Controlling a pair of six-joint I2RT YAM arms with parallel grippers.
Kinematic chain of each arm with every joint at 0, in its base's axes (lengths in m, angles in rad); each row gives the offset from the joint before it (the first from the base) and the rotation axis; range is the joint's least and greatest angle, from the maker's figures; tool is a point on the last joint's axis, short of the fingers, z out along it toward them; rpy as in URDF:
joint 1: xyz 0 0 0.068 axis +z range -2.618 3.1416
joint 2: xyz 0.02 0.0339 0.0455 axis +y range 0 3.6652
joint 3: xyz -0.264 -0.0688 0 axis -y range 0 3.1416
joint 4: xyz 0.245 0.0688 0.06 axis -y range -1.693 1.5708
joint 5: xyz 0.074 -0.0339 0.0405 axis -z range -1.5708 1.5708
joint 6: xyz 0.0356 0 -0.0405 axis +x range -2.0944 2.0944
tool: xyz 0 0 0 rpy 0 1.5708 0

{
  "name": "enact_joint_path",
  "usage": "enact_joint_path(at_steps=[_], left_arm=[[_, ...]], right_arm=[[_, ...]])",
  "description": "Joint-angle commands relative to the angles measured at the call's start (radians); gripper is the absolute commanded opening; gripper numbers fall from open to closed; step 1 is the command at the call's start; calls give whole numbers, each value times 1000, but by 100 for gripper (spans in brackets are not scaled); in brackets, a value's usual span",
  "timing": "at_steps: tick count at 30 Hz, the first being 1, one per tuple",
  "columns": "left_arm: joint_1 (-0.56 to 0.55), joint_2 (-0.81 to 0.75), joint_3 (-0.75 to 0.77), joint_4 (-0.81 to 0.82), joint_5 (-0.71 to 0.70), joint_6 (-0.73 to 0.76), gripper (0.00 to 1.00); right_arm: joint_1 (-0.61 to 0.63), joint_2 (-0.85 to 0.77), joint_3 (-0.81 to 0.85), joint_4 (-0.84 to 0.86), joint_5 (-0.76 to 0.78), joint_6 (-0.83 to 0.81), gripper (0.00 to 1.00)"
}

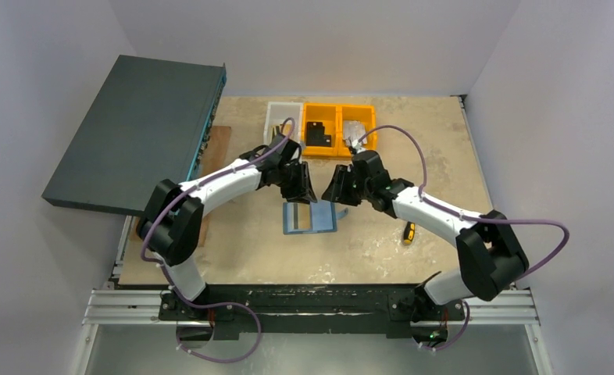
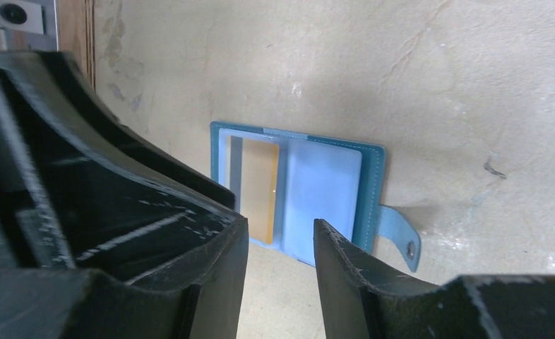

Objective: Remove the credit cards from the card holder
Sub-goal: Remove the credit card from the card holder.

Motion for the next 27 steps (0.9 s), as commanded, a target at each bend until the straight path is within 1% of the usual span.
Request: enact_joint_path(at_steps=[1,5,10,18,27], left_arm=[[38,-83,-67,-53,-70,31,25],[60,-115,-138,-34,-108,22,22],[63,-100,-175,0,-107,17,20],[63,-58,-172,6,-142,28,14],[59,-5,-175,23,-153,25,6]], right_arm=[[35,49,37,76,-53,2,39],[61,122,45,121,-86,24,39],[63,211,56,190,-122,36,38],[64,309,74,235,-154,47,37],[64,358,57,268,-180,56,36]])
